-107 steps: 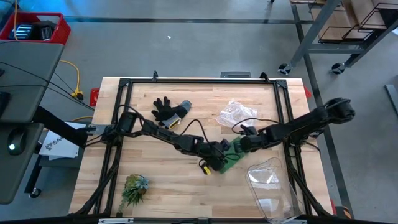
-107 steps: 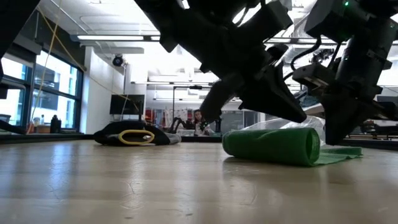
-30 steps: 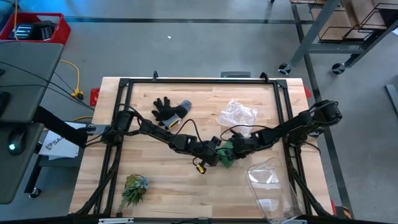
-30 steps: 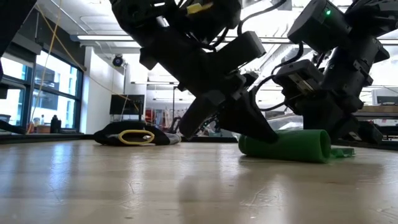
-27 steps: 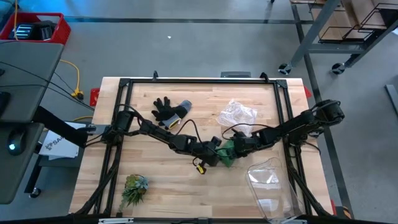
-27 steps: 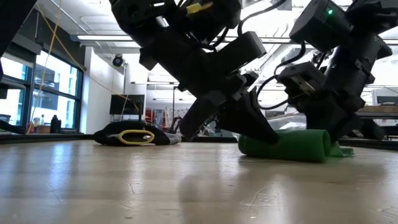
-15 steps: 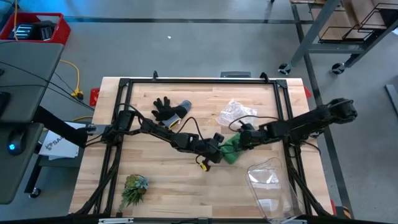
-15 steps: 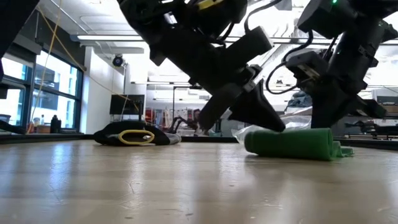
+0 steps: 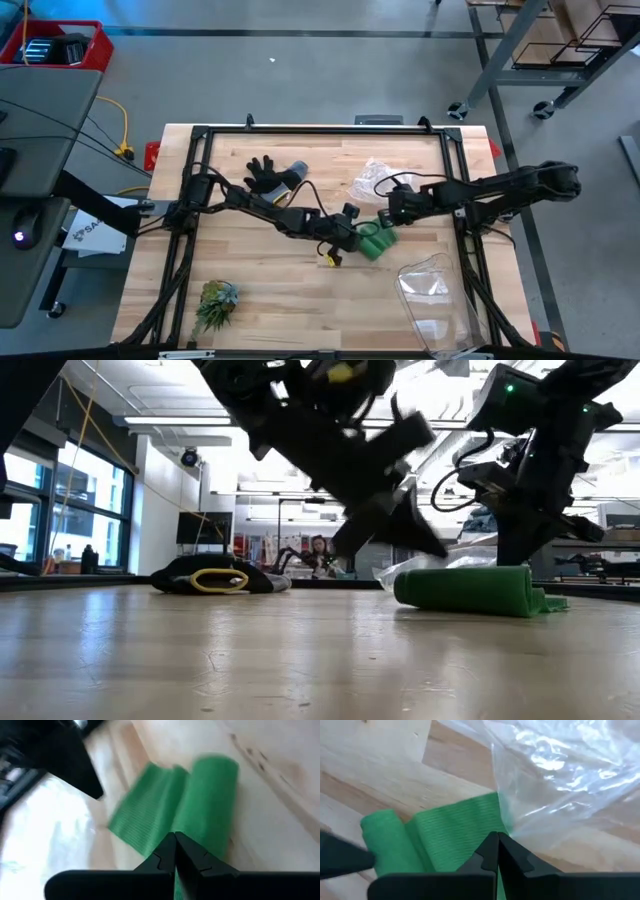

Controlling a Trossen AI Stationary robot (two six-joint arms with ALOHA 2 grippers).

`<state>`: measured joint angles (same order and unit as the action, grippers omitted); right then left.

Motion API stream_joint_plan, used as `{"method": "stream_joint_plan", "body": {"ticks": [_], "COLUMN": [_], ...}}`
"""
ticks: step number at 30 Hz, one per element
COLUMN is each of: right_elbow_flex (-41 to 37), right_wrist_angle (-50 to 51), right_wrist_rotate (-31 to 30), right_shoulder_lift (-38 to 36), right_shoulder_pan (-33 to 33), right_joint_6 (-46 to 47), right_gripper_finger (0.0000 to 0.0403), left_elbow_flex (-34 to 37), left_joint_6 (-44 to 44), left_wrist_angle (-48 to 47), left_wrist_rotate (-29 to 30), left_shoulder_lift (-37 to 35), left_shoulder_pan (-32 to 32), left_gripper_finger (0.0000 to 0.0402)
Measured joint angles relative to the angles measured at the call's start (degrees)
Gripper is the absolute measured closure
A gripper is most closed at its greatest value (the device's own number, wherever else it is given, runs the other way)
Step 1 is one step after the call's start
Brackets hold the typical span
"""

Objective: Roll bandage
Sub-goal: Roll the green bandage

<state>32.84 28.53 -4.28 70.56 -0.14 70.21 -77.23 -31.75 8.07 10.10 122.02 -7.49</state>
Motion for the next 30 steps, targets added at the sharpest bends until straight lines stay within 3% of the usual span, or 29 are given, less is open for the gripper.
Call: {"method": "stream_joint_plan", "body": {"ticks": [12, 16, 21, 27, 30], "right_elbow_flex": [0.09, 0.09, 0.09, 0.09, 0.09], "right_wrist_angle": [3.74, 5.49, 2.3, 0.3, -3.6], "right_wrist_rotate": [2.63, 7.52, 7.89, 8.46, 8.2], "right_shoulder_lift": [-4.74, -3.21, -1.02, 3.22, 5.03], "right_shoulder_pan": [-1.51, -1.51, -2.45, -6.07, -8.39], "right_joint_6": [-6.07, -8.86, -12.58, -20.31, -23.82], "right_gripper_finger": [0.0403, 0.0403, 0.0403, 0.0403, 0.0403], "left_elbow_flex": [-5.59, -6.73, -6.71, -6.54, -6.12], "left_joint_6": [1.29, 2.76, 4.09, 10.43, 18.56], "left_wrist_angle": [-0.57, -0.73, -3.62, -10.14, -13.37], "left_wrist_rotate": [0.49, -1.52, -2.01, 2.72, 6.12], "left_shoulder_lift": [-2.17, -2.25, -2.23, -5.35, -8.69], "left_shoulder_pan": [-0.39, -0.39, 0.0, 0.32, 0.14], "left_gripper_finger": [0.0402, 0.0401, 0.0401, 0.0402, 0.0401]}}
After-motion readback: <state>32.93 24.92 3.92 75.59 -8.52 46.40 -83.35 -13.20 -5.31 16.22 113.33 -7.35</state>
